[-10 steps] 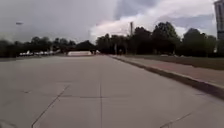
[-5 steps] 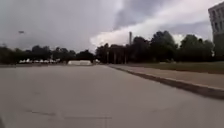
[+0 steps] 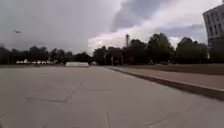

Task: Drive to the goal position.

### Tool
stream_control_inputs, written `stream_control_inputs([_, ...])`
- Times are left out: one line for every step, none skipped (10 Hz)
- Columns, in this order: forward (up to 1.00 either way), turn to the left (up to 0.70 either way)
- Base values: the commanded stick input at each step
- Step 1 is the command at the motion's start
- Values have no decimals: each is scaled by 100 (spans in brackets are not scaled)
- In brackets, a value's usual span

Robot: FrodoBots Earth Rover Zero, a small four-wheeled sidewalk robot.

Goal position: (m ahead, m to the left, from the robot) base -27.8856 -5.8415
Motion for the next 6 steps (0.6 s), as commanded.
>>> stream_control_inputs([-100,0])
stream_control_inputs([-100,0])
stream_control_inputs([-100,0])
stream_control_inputs([-100,0])
stream_control_inputs([-100,0])
stream_control_inputs([-100,-18])
